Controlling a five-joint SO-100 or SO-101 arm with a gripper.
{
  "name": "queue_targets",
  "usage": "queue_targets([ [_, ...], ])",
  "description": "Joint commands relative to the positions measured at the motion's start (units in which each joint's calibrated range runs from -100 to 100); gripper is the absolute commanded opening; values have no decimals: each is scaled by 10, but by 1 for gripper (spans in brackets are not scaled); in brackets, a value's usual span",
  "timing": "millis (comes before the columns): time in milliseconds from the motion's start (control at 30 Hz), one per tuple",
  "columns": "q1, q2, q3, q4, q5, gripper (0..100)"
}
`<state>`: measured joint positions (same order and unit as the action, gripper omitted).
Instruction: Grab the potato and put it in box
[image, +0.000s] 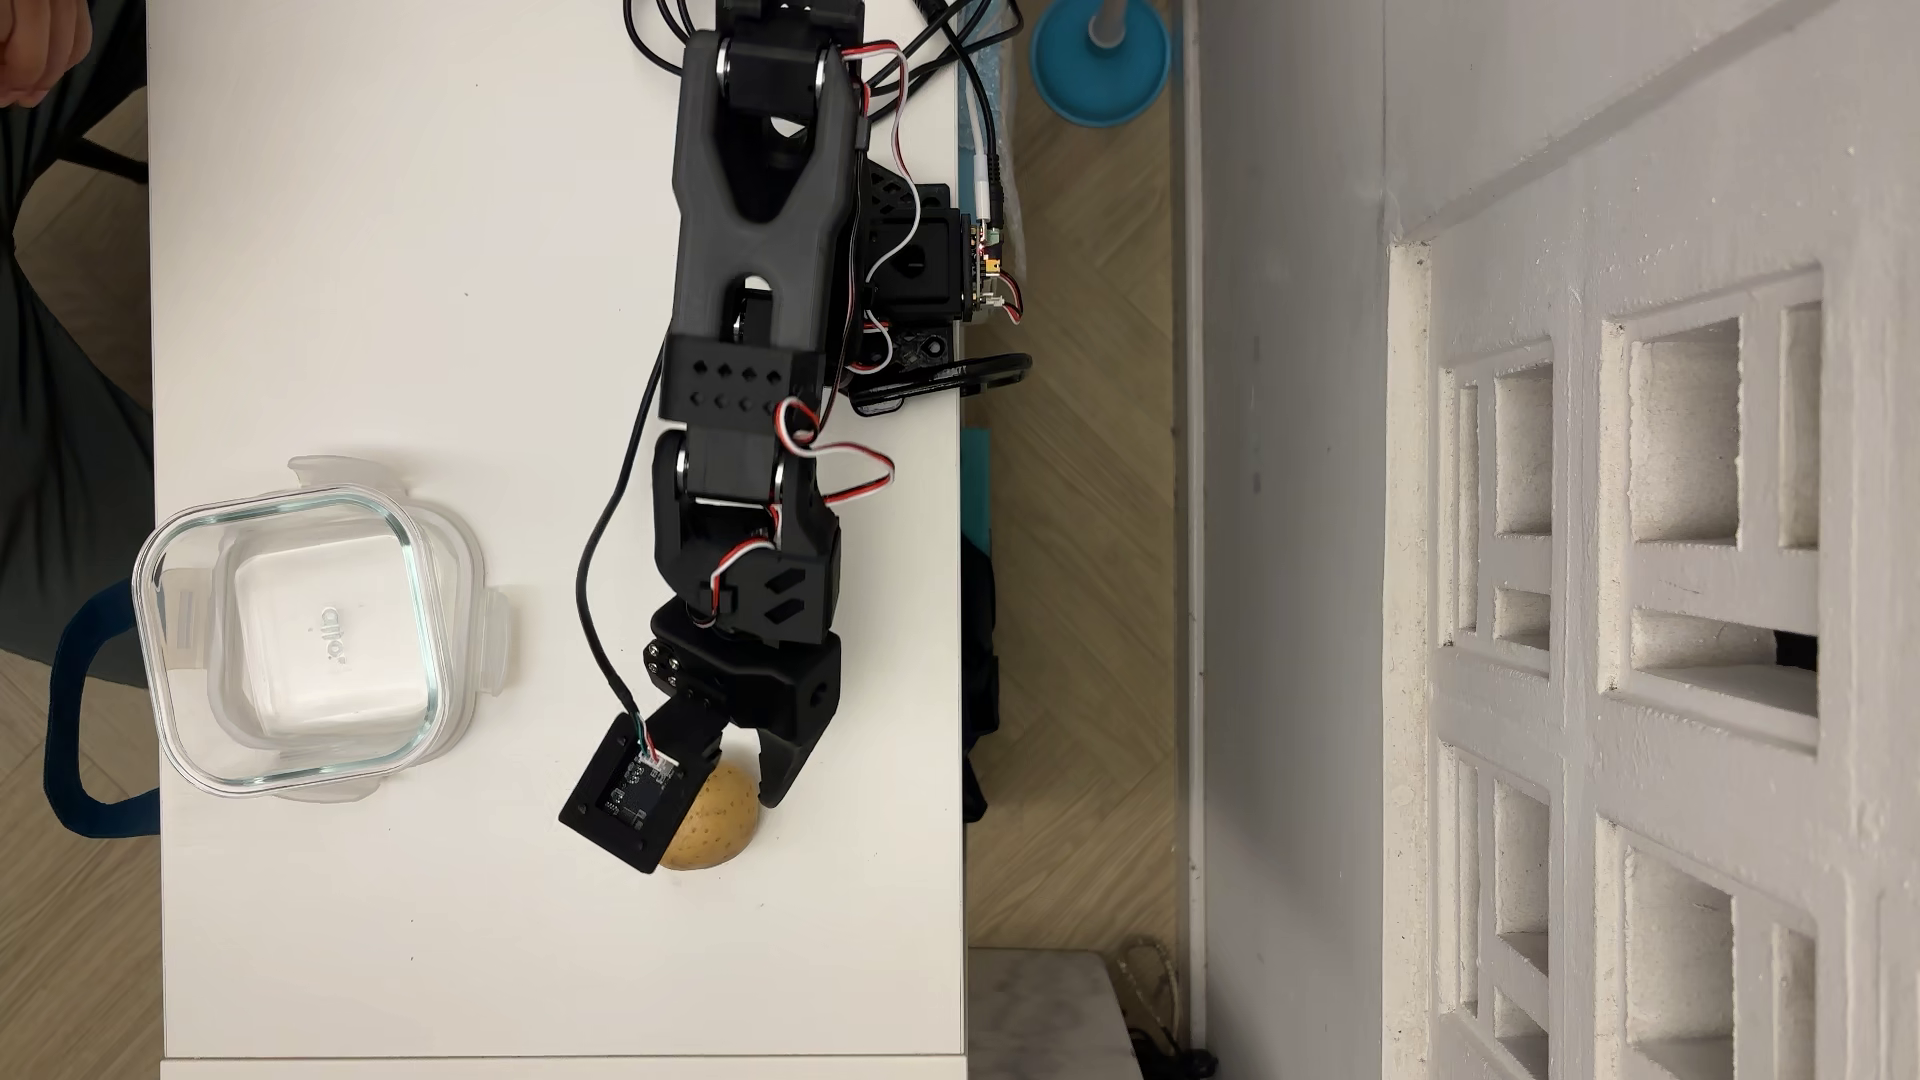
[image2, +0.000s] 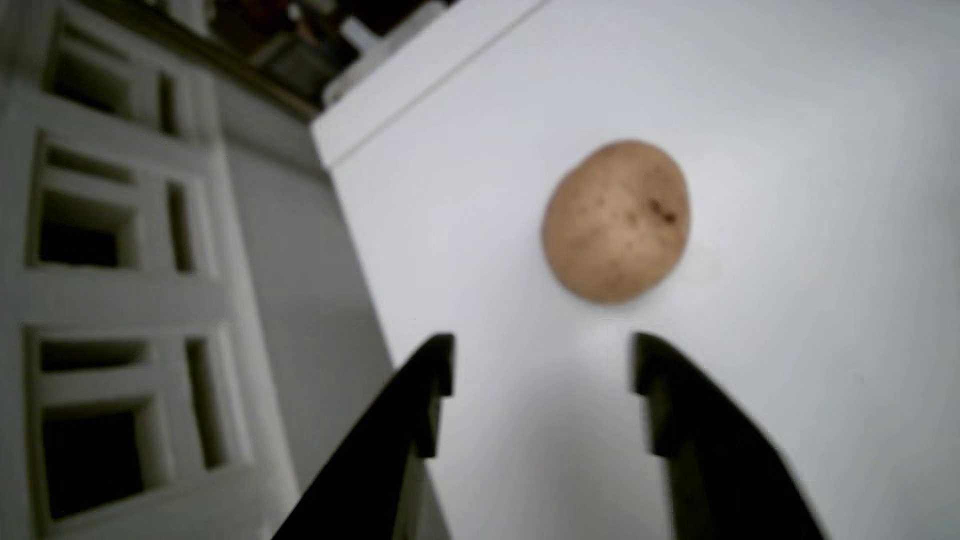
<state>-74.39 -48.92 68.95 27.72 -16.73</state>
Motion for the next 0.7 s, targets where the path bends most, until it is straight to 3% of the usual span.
queue_targets([
  [0,9,68,-33,-9,1,29],
  [300,98,127,-34,-94,1,30],
  [667,96,332,-173,-133,1,30],
])
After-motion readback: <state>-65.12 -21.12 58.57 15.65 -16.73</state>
